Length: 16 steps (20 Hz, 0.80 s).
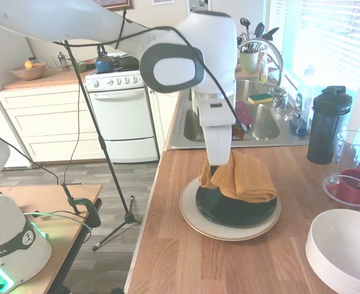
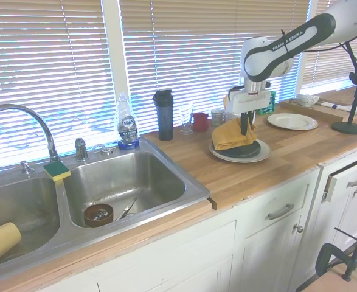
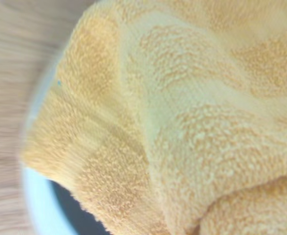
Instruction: Wipe the blue plate in counterclockwise motion
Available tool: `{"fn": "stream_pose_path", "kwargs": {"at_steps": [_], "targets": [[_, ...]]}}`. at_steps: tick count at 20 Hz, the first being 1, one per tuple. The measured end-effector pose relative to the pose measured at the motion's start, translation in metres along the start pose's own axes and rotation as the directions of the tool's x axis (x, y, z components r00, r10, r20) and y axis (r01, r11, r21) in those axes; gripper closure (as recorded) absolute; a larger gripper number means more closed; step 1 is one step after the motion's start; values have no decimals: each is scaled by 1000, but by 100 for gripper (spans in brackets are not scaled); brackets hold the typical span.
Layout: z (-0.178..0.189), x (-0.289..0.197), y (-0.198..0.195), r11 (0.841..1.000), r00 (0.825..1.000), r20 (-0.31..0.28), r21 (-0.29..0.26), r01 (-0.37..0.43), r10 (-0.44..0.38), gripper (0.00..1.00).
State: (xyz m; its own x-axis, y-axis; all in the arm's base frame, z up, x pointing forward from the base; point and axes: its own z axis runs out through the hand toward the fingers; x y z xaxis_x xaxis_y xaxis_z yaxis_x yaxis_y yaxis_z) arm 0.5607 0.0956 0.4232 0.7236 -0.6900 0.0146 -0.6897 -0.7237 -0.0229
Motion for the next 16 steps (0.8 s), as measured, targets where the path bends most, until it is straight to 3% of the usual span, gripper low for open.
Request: {"fn": "stream_pose_path", "kwargs": {"at_steps": [9,16], "targets": [[-43,-60,-21,999,998,-42,12,51,-51,100],[-62,-122,-7,994,992,-74,14,105,-104,100]]}}
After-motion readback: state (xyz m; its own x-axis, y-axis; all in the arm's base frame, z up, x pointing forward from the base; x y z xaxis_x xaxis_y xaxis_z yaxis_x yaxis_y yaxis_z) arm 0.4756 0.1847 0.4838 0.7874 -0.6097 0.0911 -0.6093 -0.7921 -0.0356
